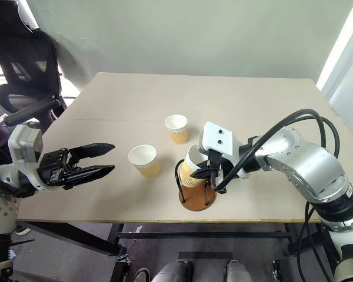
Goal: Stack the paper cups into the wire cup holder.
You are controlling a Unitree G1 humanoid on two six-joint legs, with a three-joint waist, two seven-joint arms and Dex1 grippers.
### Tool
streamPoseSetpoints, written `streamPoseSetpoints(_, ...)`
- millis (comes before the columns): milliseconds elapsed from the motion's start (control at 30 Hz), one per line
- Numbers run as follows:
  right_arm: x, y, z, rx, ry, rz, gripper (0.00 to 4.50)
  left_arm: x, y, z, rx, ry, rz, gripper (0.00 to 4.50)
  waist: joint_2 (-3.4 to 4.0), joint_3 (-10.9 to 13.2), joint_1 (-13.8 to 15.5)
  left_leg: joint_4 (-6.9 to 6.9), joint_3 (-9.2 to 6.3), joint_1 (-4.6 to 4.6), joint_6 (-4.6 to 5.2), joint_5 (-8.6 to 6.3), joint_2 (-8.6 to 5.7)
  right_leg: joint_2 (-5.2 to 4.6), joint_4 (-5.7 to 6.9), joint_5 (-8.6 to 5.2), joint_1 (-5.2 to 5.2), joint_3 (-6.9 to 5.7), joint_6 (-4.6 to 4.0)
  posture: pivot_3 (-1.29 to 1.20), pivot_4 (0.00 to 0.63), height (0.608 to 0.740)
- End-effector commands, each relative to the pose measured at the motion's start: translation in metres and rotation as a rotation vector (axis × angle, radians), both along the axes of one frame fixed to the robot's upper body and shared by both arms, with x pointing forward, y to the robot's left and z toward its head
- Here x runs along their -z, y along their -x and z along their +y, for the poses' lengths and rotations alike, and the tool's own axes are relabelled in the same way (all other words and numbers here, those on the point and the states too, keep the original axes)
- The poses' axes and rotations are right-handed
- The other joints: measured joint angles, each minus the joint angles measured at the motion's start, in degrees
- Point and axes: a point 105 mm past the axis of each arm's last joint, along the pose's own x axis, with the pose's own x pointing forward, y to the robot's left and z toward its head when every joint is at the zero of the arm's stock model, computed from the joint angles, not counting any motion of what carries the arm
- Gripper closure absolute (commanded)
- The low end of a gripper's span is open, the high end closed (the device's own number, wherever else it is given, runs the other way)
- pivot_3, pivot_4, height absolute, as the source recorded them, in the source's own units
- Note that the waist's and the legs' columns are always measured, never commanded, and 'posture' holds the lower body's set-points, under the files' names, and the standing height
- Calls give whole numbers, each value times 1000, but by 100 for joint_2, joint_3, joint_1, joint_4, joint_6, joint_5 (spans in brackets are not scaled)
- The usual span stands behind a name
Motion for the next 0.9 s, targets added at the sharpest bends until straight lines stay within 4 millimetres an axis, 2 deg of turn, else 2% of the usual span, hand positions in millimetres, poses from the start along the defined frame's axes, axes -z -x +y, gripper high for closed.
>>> streamPoseSetpoints(33, -8, -1, 2, -17, 0, -57, 3864, -8, 0, -1, 7, -10, -42, 1127, -1, 0, 0, 0, 0, 0, 0, 0, 0, 0, 0, 0, 0, 0, 0, 0, 150, 740)
streamPoseSetpoints(367, -13, -3, -1, -11, -7, -83, 437, -12, -3, 0, 8, -24, -43, 1127, -3, 1, 3, 0, 0, 0, -1, -2, 0, 0, 0, 0, 0, 0, 0, 0, 150, 740)
streamPoseSetpoints(500, -33, -8, -11, 34, -41, -136, 437, -35, -13, 0, -2, -56, -76, 1127, -14, 6, 14, 0, 0, -3, -2, -2, 0, 0, -1, 0, -1, 0, 0, 0, 150, 740)
streamPoseSetpoints(600, -66, -10, -33, 109, -109, -229, 437, -70, -43, -11, -18, -198, -100, 1127, -28, 13, 114, 2, -2, -14, -2, -1, 1, -1, -3, 1, -1, 0, -2, 0, 150, 740)
streamPoseSetpoints(700, -80, -8, -44, 148, -129, -281, 437, -94, -64, -25, 11, -326, -142, 1127, -36, 9, 161, 9, -5, -42, -1, 1, 0, -5, -13, 7, -8, 0, -13, 0, 150, 740)
streamPoseSetpoints(800, -90, -7, -56, 199, -133, -333, 437, -126, -79, -50, 84, -349, -255, 1127, -36, 9, 146, 4, -4, -44, 6, -4, -8, -11, -55, 11, 6, -2, -21, 0, 150, 740)
streamPoseSetpoints(900, -97, -7, -70, 273, -133, -386, 437, -128, -101, -76, 109, -488, -307, 1127, -32, 11, 137, 15, -4, -92, 26, -10, -5, -11, -93, 28, -13, -9, 23, 0, 150, 740)
